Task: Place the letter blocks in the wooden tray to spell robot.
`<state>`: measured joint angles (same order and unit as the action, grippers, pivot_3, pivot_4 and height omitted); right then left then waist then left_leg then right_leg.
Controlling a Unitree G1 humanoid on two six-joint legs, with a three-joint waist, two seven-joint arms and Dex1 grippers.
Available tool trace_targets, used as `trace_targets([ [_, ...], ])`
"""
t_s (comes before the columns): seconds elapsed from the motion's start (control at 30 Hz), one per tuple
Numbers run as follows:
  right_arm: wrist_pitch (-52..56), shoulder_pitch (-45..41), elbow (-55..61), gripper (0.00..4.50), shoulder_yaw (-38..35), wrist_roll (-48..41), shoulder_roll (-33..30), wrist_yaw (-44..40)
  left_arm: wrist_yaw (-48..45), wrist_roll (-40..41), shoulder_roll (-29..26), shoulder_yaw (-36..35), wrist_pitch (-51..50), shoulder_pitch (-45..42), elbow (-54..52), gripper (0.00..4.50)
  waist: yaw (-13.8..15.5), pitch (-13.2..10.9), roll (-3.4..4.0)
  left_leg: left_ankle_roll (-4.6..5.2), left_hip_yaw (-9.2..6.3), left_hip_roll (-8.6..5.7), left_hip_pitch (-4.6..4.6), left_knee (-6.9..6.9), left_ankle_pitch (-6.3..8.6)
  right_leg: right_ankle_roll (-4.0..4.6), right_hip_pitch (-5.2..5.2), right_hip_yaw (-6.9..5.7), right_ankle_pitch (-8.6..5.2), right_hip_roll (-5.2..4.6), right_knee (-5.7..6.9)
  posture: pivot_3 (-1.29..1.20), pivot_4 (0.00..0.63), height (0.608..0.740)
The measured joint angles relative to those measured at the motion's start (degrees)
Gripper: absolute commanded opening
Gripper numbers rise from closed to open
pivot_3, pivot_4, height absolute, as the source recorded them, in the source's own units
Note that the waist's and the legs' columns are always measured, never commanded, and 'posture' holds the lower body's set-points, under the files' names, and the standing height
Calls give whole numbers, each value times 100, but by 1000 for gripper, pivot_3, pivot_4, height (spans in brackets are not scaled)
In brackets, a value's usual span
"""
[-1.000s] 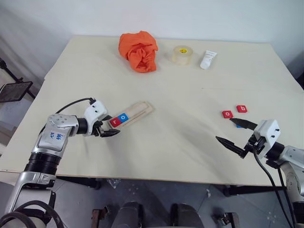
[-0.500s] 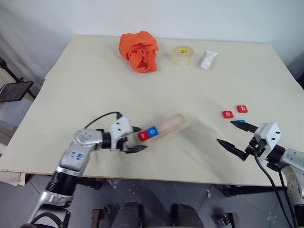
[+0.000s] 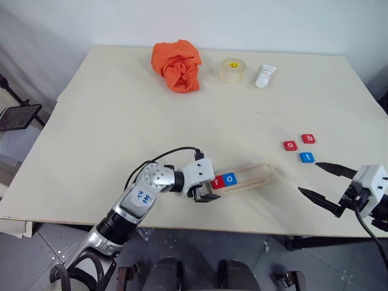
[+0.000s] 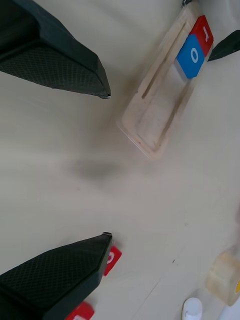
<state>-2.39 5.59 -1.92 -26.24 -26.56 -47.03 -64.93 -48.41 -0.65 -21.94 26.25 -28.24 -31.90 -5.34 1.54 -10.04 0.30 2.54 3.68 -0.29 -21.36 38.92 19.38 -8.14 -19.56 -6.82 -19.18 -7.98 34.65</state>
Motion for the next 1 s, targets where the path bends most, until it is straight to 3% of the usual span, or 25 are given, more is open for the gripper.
trace_targets([
  [0.3,9,139,48,4500,-129,2,12,43,-450,-197,-106,296,-34,-739,206,3437,4,0,0,0,-2,0,-2,2,0,0,1,-2,0,0,-1,0,150,740],
  [0.73,136,533,542,4500,-129,0,176,427,-693,-350,76,359,411,-1057,869,3437,11,-1,0,0,-3,-1,-7,5,0,0,-1,-3,0,0,-1,0,150,740],
  [0.83,160,596,644,4500,-129,-5,177,473,-700,-393,135,359,473,-1085,975,4423,13,0,0,0,-4,-1,-7,6,0,0,-1,-3,0,0,-1,0,150,740],
  [1.0,254,617,708,4500,-129,-13,181,577,-690,-407,179,350,502,-1108,1049,4484,12,0,0,1,-4,-1,-7,6,0,0,-1,-3,0,0,-1,0,150,740],
])
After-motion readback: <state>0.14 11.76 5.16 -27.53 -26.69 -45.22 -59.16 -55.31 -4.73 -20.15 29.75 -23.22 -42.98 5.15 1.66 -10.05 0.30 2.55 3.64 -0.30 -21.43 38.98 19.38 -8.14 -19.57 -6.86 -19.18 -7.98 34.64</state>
